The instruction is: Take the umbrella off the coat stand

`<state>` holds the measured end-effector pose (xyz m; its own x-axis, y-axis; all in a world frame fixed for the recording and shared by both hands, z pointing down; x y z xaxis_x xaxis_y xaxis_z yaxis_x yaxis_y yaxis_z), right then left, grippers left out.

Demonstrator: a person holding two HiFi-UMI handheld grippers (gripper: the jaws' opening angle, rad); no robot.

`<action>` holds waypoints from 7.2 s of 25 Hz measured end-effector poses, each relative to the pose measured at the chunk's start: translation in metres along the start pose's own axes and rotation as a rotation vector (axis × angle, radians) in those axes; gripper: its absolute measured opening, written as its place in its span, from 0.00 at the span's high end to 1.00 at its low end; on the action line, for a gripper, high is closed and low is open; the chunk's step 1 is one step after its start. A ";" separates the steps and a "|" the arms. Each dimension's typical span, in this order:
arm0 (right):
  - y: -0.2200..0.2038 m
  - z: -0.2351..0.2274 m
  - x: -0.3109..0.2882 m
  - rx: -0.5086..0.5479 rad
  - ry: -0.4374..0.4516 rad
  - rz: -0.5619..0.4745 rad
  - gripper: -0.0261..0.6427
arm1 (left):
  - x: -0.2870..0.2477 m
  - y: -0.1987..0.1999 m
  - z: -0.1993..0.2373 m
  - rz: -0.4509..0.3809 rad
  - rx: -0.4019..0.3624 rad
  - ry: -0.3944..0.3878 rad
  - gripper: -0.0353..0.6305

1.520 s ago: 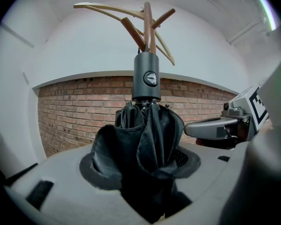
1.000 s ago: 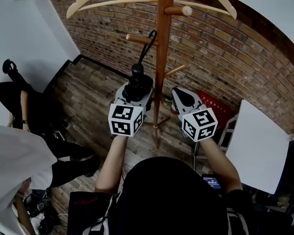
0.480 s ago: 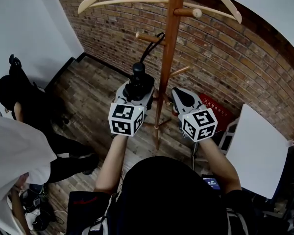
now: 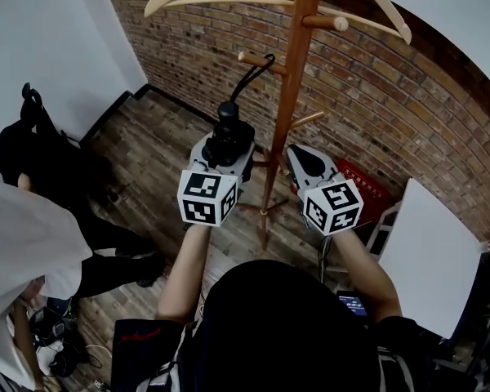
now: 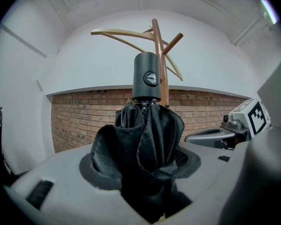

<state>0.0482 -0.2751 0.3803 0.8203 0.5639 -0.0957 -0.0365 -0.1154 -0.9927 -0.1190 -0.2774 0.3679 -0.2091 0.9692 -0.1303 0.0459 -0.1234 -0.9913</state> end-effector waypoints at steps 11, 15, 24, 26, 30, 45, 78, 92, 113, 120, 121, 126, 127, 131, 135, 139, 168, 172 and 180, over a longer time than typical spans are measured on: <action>0.009 0.005 -0.013 0.006 0.031 -0.011 0.92 | 0.012 0.005 0.011 -0.012 0.020 0.030 0.53; 0.010 0.009 -0.018 0.007 0.046 -0.012 0.92 | 0.016 0.006 0.015 -0.013 0.018 0.039 0.53; 0.010 0.021 -0.026 0.008 0.071 -0.013 0.92 | 0.029 0.009 0.024 -0.022 0.018 0.065 0.53; 0.010 0.023 -0.027 0.009 0.073 -0.013 0.92 | 0.030 0.010 0.025 -0.027 0.018 0.066 0.53; 0.011 0.027 -0.028 0.010 0.074 -0.014 0.92 | 0.031 0.014 0.027 -0.034 0.020 0.063 0.53; 0.021 0.024 -0.031 0.026 0.075 -0.028 0.92 | 0.029 0.024 0.029 -0.054 0.027 0.063 0.53; 0.024 0.026 -0.024 0.025 0.105 -0.035 0.92 | 0.041 0.017 0.020 -0.032 0.053 0.092 0.53; -0.003 0.015 0.020 -0.017 0.120 -0.010 0.92 | 0.049 -0.011 -0.017 0.012 0.095 0.126 0.53; -0.011 0.026 0.033 -0.054 0.052 -0.024 0.92 | 0.070 -0.031 -0.027 0.051 0.077 0.063 0.53; -0.006 0.066 0.025 -0.044 0.045 -0.024 0.92 | 0.105 -0.029 -0.002 0.042 0.079 0.060 0.53; -0.006 0.072 0.025 -0.043 0.044 -0.024 0.92 | 0.110 -0.029 0.001 0.041 0.079 0.058 0.53; -0.006 0.106 0.023 -0.029 0.052 -0.020 0.92 | 0.137 -0.032 0.012 0.041 0.082 0.055 0.53; -0.006 0.112 0.023 -0.027 0.052 -0.021 0.92 | 0.142 -0.033 0.013 0.042 0.083 0.053 0.53; -0.008 0.135 0.030 -0.022 0.046 -0.022 0.92 | 0.162 -0.039 0.015 0.045 0.084 0.047 0.53; -0.010 0.152 0.040 -0.013 0.035 -0.025 0.92 | 0.181 -0.043 0.013 0.038 0.090 0.036 0.53; -0.010 0.164 0.049 -0.014 0.024 -0.023 0.92 | 0.194 -0.044 0.009 0.033 0.105 0.022 0.53; -0.024 0.232 0.079 0.012 -0.022 -0.003 0.92 | 0.249 -0.063 -0.005 0.050 0.161 -0.060 0.53; -0.018 0.223 0.083 0.017 -0.020 -0.018 0.92 | 0.247 -0.056 -0.013 0.034 0.150 -0.064 0.53; -0.012 0.207 0.097 0.026 -0.003 -0.026 0.92 | 0.238 -0.046 -0.030 0.020 0.147 -0.046 0.53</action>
<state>0.0097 -0.0498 0.3676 0.8197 0.5686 -0.0697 -0.0296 -0.0794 -0.9964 -0.1412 -0.0343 0.3831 -0.2539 0.9559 -0.1478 -0.0919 -0.1759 -0.9801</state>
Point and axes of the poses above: the fingertips, and each gripper's own axes: x backward along the fingers, z to its left, y out of its top, the point moved 5 cm from there along x, backward along the fingers, and after that the axes turned 12 degrees about y, right-handed, at the moved point
